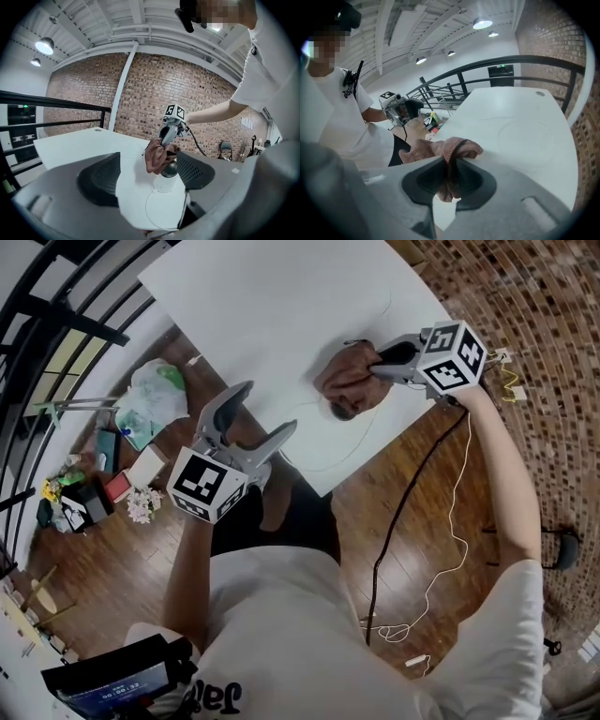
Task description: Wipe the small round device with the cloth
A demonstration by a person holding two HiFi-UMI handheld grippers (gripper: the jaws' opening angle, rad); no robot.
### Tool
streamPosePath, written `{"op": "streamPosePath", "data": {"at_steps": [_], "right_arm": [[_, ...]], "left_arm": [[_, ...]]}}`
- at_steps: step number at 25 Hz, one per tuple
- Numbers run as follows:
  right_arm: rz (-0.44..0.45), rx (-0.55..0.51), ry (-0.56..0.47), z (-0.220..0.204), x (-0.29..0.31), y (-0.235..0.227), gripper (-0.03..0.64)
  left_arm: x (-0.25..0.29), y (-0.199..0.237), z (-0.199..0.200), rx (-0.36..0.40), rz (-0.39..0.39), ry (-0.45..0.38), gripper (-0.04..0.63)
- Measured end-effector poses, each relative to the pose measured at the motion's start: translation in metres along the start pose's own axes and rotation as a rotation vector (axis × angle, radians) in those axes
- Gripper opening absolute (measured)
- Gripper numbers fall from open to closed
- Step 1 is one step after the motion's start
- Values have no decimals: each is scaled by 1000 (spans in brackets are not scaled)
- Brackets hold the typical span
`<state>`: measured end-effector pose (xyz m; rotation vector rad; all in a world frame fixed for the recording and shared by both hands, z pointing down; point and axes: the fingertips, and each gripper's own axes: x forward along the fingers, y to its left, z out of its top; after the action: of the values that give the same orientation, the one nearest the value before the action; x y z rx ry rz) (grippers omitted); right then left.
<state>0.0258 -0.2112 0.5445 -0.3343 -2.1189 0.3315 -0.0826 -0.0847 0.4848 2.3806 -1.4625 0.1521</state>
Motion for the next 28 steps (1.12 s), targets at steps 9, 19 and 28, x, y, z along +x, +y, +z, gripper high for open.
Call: {"op": "streamPosePath", "data": {"at_steps": [9,19,28], "right_arm": [[-291,122,-131,-4,-50,-38,46],[-824,428,-818,5,-128,117,46],[-1119,427,-1104,18,-137,291,46]], "left_arm": [[9,-7,16,34,-68,-6,393],[-10,-47,67,118,-150,-81,388],[-54,-111,106,162,-190,-192,382]]}}
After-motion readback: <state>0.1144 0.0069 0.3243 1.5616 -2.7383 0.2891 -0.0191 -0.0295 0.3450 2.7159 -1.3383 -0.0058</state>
